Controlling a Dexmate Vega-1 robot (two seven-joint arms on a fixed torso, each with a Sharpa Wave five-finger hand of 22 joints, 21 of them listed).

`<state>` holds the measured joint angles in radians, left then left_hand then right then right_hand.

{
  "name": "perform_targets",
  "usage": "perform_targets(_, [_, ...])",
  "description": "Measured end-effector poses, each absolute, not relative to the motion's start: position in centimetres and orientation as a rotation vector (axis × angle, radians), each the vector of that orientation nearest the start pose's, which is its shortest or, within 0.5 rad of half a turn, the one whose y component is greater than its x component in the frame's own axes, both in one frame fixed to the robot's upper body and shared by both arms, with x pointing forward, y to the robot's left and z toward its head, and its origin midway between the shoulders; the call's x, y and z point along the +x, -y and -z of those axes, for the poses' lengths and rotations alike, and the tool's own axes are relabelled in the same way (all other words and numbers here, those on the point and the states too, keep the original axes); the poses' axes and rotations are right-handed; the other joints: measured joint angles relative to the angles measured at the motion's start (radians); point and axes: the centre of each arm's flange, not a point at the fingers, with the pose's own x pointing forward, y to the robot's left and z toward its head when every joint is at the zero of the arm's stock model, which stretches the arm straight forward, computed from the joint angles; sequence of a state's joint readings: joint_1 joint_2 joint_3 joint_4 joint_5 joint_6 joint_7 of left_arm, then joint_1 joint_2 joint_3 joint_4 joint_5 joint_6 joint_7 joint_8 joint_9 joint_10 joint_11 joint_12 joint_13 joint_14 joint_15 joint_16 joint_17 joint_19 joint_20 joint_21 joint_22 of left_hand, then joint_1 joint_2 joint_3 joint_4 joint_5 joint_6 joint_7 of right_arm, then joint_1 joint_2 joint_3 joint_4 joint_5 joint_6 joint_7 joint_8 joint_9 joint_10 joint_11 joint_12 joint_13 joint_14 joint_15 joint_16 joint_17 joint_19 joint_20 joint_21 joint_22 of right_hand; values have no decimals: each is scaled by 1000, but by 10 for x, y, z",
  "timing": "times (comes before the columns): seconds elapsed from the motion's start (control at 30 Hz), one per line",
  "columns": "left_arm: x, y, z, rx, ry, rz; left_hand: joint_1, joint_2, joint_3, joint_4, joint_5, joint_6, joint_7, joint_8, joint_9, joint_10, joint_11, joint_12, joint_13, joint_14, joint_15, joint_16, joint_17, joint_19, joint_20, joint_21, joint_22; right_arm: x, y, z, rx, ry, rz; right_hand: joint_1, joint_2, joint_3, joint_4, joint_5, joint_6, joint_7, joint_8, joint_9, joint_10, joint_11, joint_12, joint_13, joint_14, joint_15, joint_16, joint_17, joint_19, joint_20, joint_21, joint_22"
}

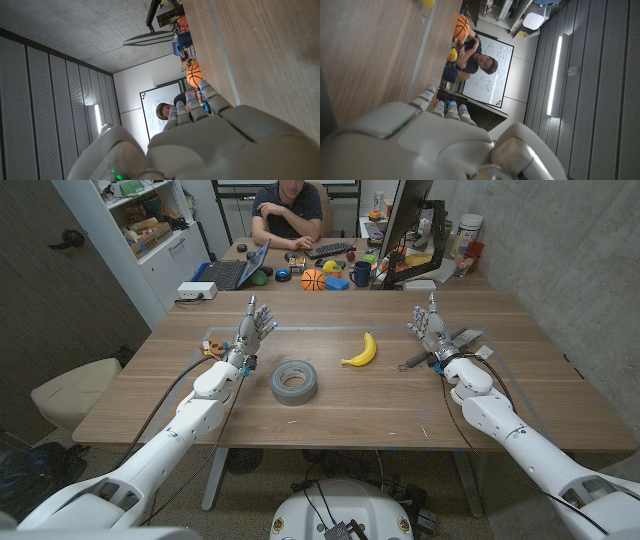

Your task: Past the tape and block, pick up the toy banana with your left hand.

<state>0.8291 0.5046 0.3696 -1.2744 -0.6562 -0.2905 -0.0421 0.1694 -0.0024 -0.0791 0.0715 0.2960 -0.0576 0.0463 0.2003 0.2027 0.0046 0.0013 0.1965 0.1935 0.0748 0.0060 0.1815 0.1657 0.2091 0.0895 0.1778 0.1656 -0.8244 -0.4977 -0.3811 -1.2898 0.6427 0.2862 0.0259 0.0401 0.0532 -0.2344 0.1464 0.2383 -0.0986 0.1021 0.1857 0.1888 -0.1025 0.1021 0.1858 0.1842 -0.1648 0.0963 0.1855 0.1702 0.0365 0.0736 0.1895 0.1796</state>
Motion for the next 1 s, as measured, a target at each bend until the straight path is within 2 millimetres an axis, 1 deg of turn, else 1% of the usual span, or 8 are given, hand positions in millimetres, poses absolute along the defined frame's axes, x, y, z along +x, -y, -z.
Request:
perform_targets(0.07, [658,-294,28,-47,585,198,2,2,-1,-1,0,1,-1,0,0,12,-7,5,0,6,-4,4,0,0,0,0,0,657,282,25,40,590,-211,0,0,0,0,0,0,0,0,0,0,0,0,0,0,0,0,0,0,0,0,0])
perform_targets(0.17, [658,-295,27,-34,578,172,20,7,-4,-4,0,26,-26,12,0,40,-25,15,0,26,-16,4,0,12,-2,4,0,658,281,24,40,588,-212,0,0,0,0,0,0,0,0,0,0,0,0,0,0,0,0,0,0,0,0,0])
perform_targets(0.23, [658,-294,27,-22,568,155,25,12,0,-8,0,37,-35,13,0,54,-28,15,0,34,-21,8,0,16,-6,6,0,659,280,24,41,587,-212,0,0,0,0,0,0,0,0,0,0,0,0,0,0,0,0,0,0,0,0,0])
perform_targets(0.47, [656,-285,23,34,537,118,46,17,6,-22,0,51,-43,19,0,74,-30,23,0,51,-28,12,0,34,-9,11,0,659,277,26,43,584,-217,0,0,0,0,0,0,0,0,0,0,0,0,0,0,0,0,0,0,0,0,0])
perform_targets(0.8, [658,-271,14,120,479,85,95,32,21,-46,-9,90,-71,27,0,102,-55,26,0,69,-38,12,0,48,-13,11,0,652,275,21,23,607,-223,0,0,-1,-1,0,0,0,0,0,-3,3,0,0,-4,4,0,0,0,0,0,0])
perform_targets(0.93, [662,-273,19,143,440,63,105,34,25,-50,-9,95,-77,28,0,113,-55,26,0,73,-34,12,0,48,-13,11,0,648,275,19,17,614,-228,0,0,-4,-4,0,0,0,0,0,-3,3,0,0,-4,4,0,0,0,0,0,0])
perform_targets(0.97, [660,-266,12,162,447,73,105,34,27,-51,-9,96,-78,33,0,113,-55,26,0,73,-34,12,0,48,-13,11,0,647,276,19,14,617,-223,0,0,-4,-4,0,0,0,0,0,-3,3,0,0,-4,4,0,0,0,0,0,0])
perform_targets(1.0, [660,-266,12,164,444,71,109,38,29,-54,-9,99,-81,33,0,115,-57,26,0,73,-34,12,0,49,-14,11,0,646,276,19,13,618,-224,0,0,-4,-4,0,0,0,0,0,-3,3,0,0,-4,4,0,0,0,0,0,0])
